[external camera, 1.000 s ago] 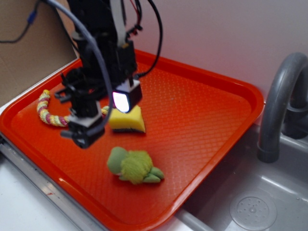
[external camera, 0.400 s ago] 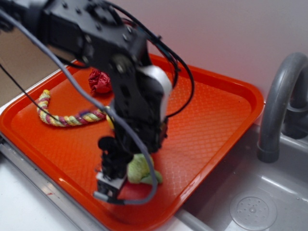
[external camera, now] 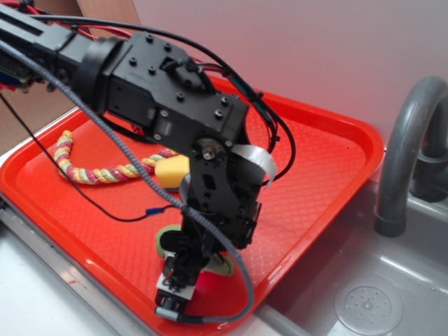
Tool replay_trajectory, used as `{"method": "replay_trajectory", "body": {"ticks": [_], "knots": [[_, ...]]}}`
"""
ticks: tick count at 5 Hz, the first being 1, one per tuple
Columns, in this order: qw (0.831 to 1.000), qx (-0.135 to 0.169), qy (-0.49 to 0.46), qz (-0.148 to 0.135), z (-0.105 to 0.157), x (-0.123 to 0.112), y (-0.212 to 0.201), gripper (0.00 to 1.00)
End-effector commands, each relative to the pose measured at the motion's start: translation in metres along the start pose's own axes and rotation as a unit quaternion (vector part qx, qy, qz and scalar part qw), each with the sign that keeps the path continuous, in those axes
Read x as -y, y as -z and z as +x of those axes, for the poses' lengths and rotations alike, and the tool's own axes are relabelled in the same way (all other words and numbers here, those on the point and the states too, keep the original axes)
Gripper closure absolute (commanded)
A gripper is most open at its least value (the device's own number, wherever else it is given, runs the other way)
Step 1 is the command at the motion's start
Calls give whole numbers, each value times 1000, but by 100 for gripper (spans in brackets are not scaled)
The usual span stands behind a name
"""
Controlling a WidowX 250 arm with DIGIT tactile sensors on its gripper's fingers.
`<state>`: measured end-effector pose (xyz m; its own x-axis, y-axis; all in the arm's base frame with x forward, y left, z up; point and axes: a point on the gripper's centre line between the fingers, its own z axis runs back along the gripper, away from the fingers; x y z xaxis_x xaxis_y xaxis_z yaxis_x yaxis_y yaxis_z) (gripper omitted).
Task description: Grab the green animal.
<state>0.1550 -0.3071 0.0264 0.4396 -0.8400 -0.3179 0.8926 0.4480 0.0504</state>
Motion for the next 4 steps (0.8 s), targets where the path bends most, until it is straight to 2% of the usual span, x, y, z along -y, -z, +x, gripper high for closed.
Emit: {"method": "replay_trajectory", "body": {"ticks": [1,2,3,4], "knots": [[990,61,-128,-19,-29,1,-33,100],[960,120,-246,-61,-70,-36,-64,100],[924,149,-343,-77,-108,-57,-85,100],[888,172,-411,-110,-159,-82,-94,100]]}}
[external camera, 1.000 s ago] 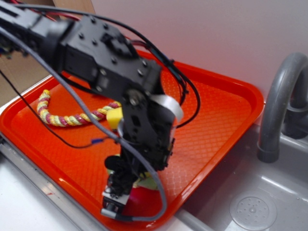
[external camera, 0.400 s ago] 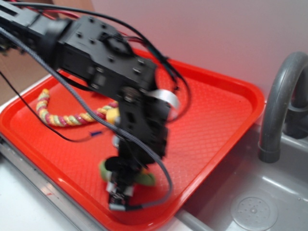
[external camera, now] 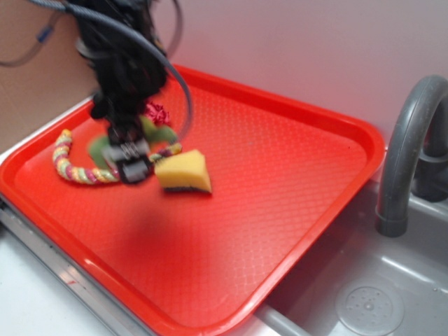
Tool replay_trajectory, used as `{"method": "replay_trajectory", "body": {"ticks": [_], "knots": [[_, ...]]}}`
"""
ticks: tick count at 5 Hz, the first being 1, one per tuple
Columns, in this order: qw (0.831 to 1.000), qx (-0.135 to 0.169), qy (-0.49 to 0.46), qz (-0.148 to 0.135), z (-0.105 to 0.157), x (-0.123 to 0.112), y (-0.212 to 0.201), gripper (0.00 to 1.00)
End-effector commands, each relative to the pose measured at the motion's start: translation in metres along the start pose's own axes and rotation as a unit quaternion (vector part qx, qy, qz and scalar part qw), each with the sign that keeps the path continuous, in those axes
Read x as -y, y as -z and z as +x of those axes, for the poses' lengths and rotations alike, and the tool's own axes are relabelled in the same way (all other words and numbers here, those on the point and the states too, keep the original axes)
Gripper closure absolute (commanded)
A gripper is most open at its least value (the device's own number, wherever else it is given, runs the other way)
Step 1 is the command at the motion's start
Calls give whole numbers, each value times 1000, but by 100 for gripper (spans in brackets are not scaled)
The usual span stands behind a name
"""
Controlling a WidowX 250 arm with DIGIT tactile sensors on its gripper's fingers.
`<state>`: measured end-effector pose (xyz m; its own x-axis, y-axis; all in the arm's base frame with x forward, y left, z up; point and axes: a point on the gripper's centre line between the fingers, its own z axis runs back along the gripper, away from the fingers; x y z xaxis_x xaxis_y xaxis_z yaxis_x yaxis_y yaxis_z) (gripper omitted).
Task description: Grab the green animal.
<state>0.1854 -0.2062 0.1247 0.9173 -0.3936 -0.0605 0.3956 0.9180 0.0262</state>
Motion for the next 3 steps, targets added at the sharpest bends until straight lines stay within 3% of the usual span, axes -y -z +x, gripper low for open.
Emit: {"method": "replay_trajectory", "body": {"ticks": [1,2,3], "knots": [[984,89,-143,-59,-64,-68,-61,100],[974,119,-191,-31,-85,-83,-83,100],[977,117,-173,-41,-87,-90,-83,100]]}}
